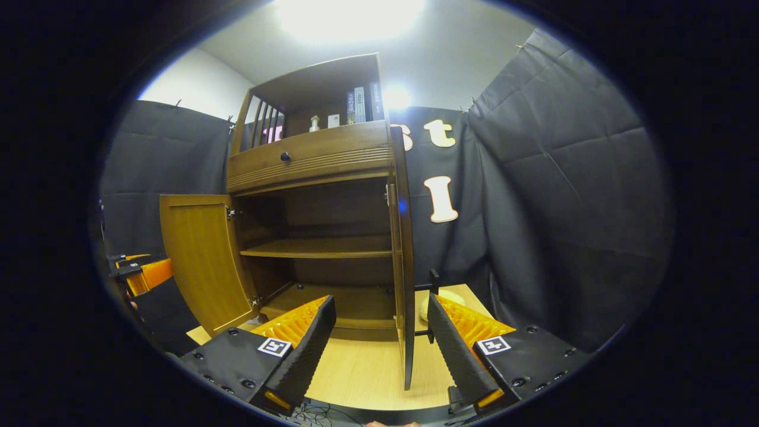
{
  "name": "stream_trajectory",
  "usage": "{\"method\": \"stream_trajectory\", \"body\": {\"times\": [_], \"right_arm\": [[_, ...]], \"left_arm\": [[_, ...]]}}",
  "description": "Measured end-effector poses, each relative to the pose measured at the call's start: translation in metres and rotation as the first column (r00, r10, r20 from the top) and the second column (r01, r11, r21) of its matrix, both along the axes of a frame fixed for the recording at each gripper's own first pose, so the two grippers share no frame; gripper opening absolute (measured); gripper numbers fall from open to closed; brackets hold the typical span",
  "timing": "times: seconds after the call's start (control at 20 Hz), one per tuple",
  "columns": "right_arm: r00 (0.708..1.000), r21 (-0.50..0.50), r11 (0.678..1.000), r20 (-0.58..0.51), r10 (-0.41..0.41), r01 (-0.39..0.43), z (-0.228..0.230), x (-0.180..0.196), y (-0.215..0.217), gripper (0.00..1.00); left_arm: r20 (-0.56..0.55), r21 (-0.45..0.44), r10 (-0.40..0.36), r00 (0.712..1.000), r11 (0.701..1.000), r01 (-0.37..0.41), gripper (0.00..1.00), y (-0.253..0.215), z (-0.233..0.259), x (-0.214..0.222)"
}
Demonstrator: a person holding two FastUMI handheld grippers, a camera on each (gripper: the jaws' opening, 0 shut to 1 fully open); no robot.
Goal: Open the right door of the double-door shoe cabinet with the right hand, and open the left door with the left hand.
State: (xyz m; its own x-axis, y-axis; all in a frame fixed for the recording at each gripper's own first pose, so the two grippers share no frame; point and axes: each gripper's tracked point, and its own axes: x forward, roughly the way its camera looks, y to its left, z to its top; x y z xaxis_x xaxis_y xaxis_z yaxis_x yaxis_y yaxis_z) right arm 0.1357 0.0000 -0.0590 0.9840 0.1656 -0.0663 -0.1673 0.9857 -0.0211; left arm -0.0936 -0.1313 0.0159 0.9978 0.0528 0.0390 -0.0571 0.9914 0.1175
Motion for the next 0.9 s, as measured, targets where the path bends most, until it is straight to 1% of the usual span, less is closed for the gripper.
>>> {"method": "stream_trajectory", "body": {"times": [0.1,0.25,0.3,0.35,0.65,0.9], "right_arm": [[1.000,0.021,1.000,0.011,-0.011,0.011,0.002,0.003,0.004,0.98],[0.999,0.028,0.999,0.031,-0.029,0.028,0.007,0.007,0.007,0.98],[0.999,0.031,0.999,0.034,-0.030,0.029,0.008,0.008,0.009,1.00],[0.999,0.031,0.999,0.032,-0.027,0.026,0.007,0.010,0.012,0.98],[0.999,0.012,0.998,0.007,-0.054,0.053,0.002,0.008,0.017,0.98],[0.998,-0.020,0.998,0.019,-0.064,0.065,0.004,0.012,0.022,0.97]], "left_arm": [[-0.003,-0.012,-0.023,1.000,1.000,0.023,0.92,0.002,-0.005,0.008],[0.011,-0.029,-0.025,1.000,0.999,0.025,0.92,0.019,0.001,0.021],[0.017,-0.041,-0.029,0.999,0.999,0.029,0.92,0.023,0.003,0.025],[0.021,-0.052,-0.031,0.999,0.998,0.032,0.92,0.030,0.004,0.029],[0.003,-0.130,-0.022,1.000,0.991,0.023,0.92,0.067,-0.012,0.052],[-0.006,-0.127,-0.071,0.997,0.989,0.070,0.92,0.077,-0.024,0.069]]}}
